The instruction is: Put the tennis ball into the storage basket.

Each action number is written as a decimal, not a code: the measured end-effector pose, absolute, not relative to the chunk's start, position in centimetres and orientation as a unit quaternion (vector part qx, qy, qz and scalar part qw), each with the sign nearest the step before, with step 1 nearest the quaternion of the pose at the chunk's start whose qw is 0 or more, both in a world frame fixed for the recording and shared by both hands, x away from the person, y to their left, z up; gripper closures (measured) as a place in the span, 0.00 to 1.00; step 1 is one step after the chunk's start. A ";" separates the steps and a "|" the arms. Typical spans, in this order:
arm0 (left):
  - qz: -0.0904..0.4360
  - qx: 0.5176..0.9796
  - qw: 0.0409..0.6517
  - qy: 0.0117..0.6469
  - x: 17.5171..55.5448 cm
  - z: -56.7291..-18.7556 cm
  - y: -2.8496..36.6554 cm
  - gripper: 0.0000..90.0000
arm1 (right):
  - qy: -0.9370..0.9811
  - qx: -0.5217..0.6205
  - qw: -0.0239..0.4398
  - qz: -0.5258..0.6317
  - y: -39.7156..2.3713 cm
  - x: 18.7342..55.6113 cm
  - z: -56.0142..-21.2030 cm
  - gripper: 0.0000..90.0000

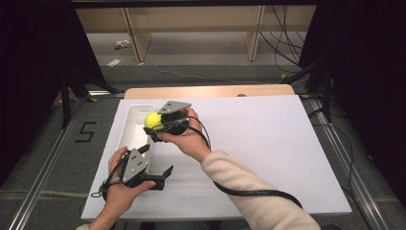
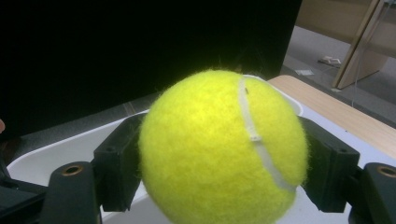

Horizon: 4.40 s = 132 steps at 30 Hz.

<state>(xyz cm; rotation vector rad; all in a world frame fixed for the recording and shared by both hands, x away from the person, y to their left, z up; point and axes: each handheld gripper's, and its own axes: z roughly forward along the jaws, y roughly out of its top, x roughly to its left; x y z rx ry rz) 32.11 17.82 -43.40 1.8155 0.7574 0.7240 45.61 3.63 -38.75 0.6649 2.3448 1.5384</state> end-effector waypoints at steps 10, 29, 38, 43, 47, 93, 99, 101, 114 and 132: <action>0.299 0.751 0.499 0.312 32.1 -43.4 17.8 0.00 | 0.807 0.228 0.126 0.529 4.0 45.7 -38.7 0.29; 0.299 0.751 0.500 0.312 32.1 -43.4 17.8 0.00 | 0.809 0.227 0.122 0.529 4.6 45.9 -38.8 0.29; 0.300 0.750 0.500 0.312 32.1 -43.4 17.8 0.00 | 0.810 0.226 0.119 0.528 4.8 46.0 -38.7 0.29; 0.299 0.750 0.501 0.312 32.1 -43.4 17.8 0.00 | 0.810 0.226 0.118 0.528 5.0 46.0 -38.6 0.29; 0.299 0.751 0.500 0.312 32.1 -43.4 17.8 0.00 | 0.811 0.223 0.116 0.528 5.2 46.0 -38.6 0.29; 0.299 0.752 0.499 0.311 32.1 -43.4 17.8 0.00 | 0.818 0.220 0.106 0.521 6.9 46.6 -38.7 0.29; 0.299 0.752 0.499 0.311 32.1 -43.4 17.8 0.00 | 0.818 0.221 0.106 0.521 7.1 46.7 -38.7 0.29; 0.299 0.752 0.499 0.310 32.1 -43.4 17.8 0.00 | 0.819 0.221 0.105 0.520 7.1 46.8 -38.7 0.29; 0.299 0.752 0.499 0.310 32.1 -43.4 17.8 0.00 | 0.819 0.223 0.104 0.518 7.4 47.0 -38.8 0.29; 0.297 0.752 0.500 0.311 32.0 -43.4 17.7 0.00 | 0.822 0.223 0.103 0.514 7.7 47.3 -39.0 0.29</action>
